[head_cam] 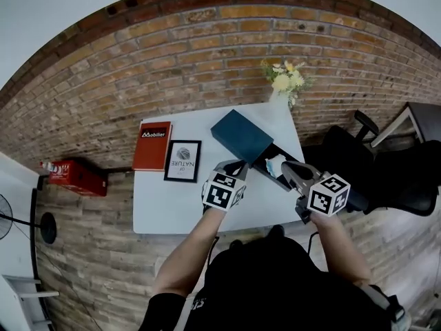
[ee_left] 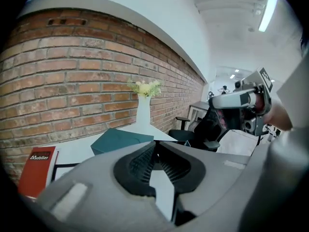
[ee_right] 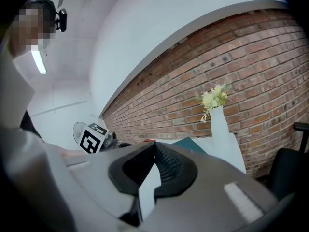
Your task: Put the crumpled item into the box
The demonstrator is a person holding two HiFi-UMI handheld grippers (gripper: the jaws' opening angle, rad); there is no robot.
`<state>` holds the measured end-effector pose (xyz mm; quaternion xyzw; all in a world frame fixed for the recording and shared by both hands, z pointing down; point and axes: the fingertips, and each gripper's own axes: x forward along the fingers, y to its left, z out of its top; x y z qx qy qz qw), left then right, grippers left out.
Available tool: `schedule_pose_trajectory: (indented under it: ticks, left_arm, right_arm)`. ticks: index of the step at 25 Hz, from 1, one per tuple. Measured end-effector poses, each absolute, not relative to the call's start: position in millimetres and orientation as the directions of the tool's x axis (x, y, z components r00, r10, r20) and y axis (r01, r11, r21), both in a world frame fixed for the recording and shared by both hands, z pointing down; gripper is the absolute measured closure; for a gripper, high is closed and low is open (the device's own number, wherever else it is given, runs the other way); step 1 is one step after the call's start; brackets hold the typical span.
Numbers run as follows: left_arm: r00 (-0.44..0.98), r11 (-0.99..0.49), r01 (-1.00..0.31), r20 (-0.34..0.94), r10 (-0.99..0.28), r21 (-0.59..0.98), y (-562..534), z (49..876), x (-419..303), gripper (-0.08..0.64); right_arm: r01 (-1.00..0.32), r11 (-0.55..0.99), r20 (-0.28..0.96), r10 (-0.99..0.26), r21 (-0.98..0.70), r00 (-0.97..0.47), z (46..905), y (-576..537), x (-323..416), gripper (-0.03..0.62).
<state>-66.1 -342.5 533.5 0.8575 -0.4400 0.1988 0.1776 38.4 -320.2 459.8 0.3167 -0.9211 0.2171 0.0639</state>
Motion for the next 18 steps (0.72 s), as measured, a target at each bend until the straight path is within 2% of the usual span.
schedule_pose_trajectory:
  ticks: [6,12,18]
  left_arm:
    - [0.541,-0.535,-0.833,0.403,-0.738,0.139,-327,500,-89,0.532]
    - [0.531,-0.524,-0.844,0.327,-0.782,0.116,-323,458,-89,0.533]
    - [0.517,-0.512,-0.854,0.286,-0.807,0.099,-326,424,-74,0.534]
  right_arm:
    - [-0.608,0.741,0.26,-0.551,-0.286,-0.793,450,-293,24,0.592]
    - [-0.608,0.759,0.195,-0.576,-0.231,-0.794,420,-293,42,0.592]
    - [-0.557,0.814,0.159,-0.535,-0.166,-0.83,393,-284,66,0.592]
